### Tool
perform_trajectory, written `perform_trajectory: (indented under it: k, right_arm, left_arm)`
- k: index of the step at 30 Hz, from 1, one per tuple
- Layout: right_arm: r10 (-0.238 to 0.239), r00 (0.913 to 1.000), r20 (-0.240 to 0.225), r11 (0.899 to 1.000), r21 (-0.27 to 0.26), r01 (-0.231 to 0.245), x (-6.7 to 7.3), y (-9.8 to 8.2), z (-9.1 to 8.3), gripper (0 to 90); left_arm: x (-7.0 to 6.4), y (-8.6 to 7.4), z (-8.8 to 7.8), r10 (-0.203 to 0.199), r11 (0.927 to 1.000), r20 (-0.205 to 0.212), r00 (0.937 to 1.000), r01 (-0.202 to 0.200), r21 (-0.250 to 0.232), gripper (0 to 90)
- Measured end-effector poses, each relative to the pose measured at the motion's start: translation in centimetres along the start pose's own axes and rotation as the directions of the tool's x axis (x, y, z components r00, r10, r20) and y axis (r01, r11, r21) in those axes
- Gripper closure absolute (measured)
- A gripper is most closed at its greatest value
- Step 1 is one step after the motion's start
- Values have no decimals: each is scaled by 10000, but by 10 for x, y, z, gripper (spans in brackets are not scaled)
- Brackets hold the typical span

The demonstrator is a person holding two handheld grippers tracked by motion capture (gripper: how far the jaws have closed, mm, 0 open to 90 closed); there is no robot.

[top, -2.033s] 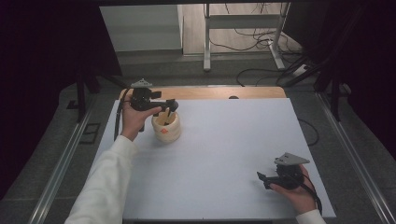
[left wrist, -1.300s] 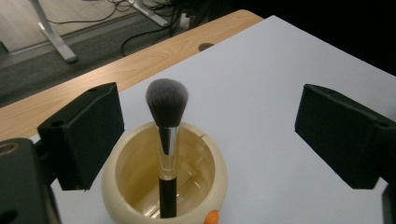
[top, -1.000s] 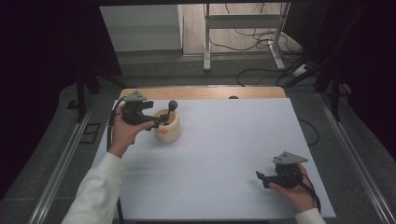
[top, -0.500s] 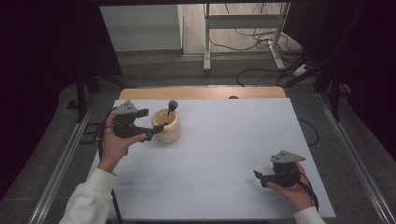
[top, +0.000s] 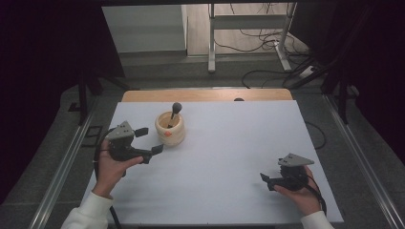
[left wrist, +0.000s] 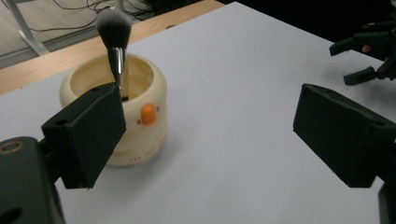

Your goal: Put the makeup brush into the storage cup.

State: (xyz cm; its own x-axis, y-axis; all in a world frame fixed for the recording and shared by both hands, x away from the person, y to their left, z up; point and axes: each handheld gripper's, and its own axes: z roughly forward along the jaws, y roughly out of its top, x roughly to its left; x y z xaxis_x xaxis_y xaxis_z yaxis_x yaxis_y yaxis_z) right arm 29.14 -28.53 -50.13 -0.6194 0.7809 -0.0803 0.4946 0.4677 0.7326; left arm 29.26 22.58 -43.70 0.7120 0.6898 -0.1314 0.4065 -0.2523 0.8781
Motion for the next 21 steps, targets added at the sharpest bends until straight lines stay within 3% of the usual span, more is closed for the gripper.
perform_trajectory:
  k: [13,21]
  right_arm:
    - [30,10000,31,10000,73,-30,0,-2,2,107]
    - [-6,10000,45,9999,108,5,0,-2,3,107]
  left_arm:
    - [-8,-57,-4,-267,9982,-133,9996,274,528,95]
    - [-8,-78,-6,-533,9955,-216,9983,548,778,94]
